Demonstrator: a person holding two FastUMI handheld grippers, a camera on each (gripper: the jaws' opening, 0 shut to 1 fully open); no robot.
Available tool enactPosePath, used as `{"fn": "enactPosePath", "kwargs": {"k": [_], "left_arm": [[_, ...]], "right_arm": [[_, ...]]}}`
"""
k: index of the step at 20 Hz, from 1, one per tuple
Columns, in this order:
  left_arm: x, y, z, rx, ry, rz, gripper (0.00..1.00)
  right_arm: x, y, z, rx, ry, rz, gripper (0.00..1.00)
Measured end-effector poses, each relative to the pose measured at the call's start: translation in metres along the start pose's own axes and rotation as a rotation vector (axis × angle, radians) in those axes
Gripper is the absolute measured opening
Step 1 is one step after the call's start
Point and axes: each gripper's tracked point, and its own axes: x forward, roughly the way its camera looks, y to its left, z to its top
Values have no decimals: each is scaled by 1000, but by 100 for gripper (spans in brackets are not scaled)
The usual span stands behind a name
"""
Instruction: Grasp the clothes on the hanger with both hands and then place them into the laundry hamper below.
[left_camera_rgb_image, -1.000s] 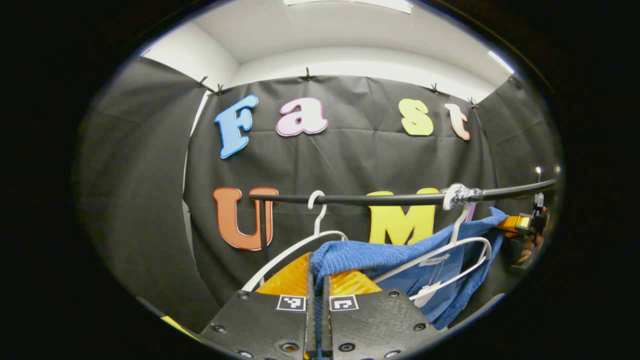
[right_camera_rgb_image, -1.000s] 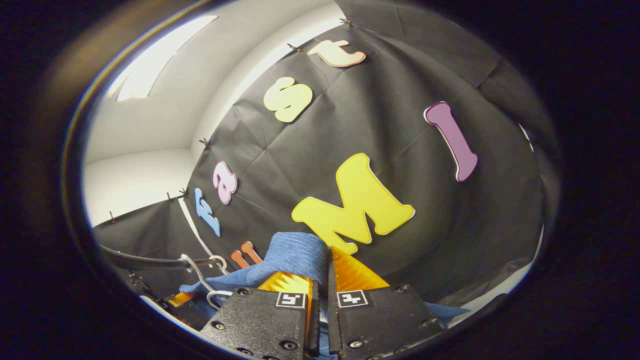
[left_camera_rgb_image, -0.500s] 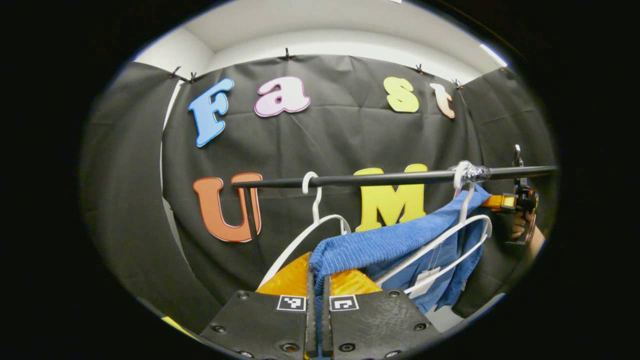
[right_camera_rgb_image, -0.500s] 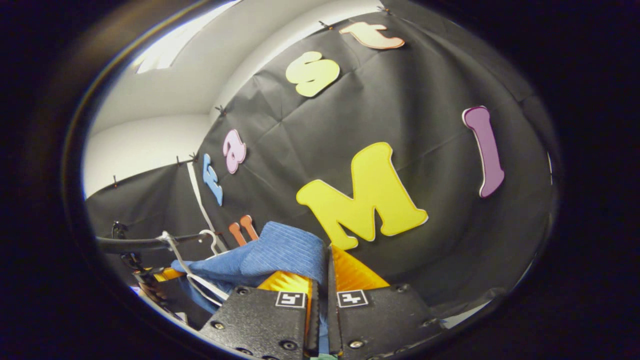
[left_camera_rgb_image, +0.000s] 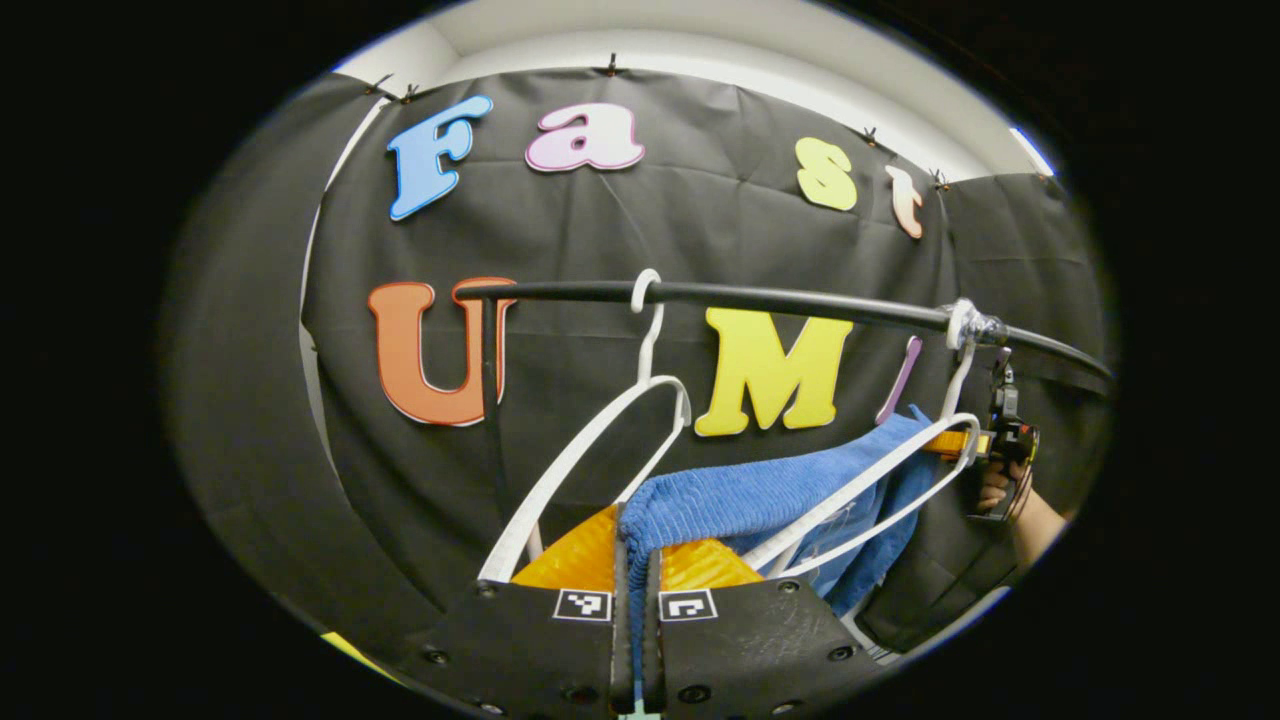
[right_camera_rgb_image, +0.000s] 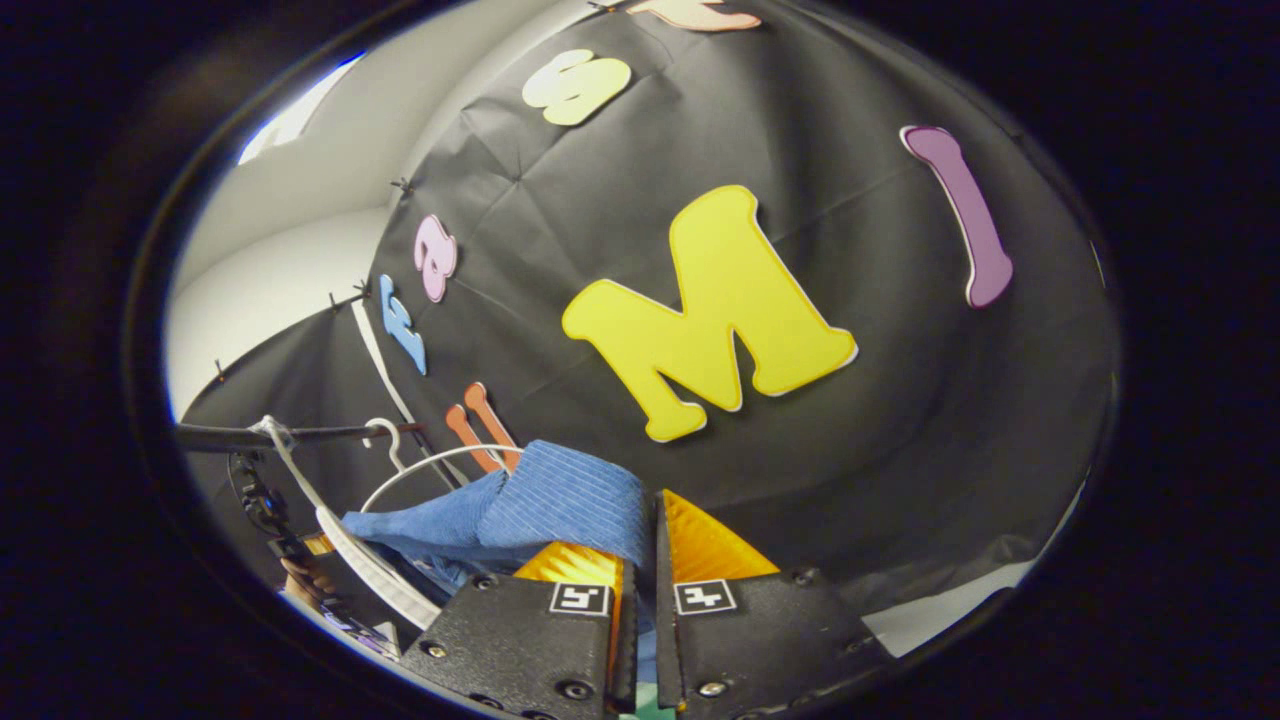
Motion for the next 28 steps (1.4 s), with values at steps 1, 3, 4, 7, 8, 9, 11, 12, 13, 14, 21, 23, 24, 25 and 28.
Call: {"fn": "enactPosePath", "kwargs": {"k": [1,3,4,7,8,9,11,12,13,14,21,23,24,25,28], "left_arm": [[1,-1,-5,6,10,0,3],[1,-5,-13,10,21,-7,3],[1,-4,-19,8,26,-9,3],[1,-6,-37,-28,54,-16,4],[0,-6,-44,-37,60,-20,3],[1,-7,-50,-45,66,-25,3],[-7,-9,-65,-57,80,-26,3],[-10,-8,-72,-67,88,-26,7],[-12,-7,-79,-78,95,-28,7],[-12,-5,-86,-91,101,-30,3],[-51,-11,-135,-193,146,-24,7],[-66,-22,-142,-178,142,-24,8],[-73,-25,-145,-172,143,-22,8],[-79,-28,-146,-163,141,-24,4],[-93,-39,-145,-154,124,-34,4]], "right_arm": [[2,-6,-7,18,9,-9,11],[3,-15,-20,48,28,-26,11],[3,-18,-26,60,38,-30,10],[0,-27,-44,90,62,-49,11],[-2,-31,-50,93,70,-57,11],[-4,-33,-58,100,78,-67,11],[-8,-38,-70,116,93,-81,11],[-11,-40,-76,121,100,-88,11],[-15,-41,-82,122,104,-98,11],[-18,-42,-88,123,109,-104,11],[-52,-43,-136,154,144,-160,11],[-67,-43,-148,157,149,-184,11],[-74,-41,-151,154,149,-192,11],[-80,-38,-156,142,147,-201,11],[-97,-31,-171,93,149,-226,10]]}}
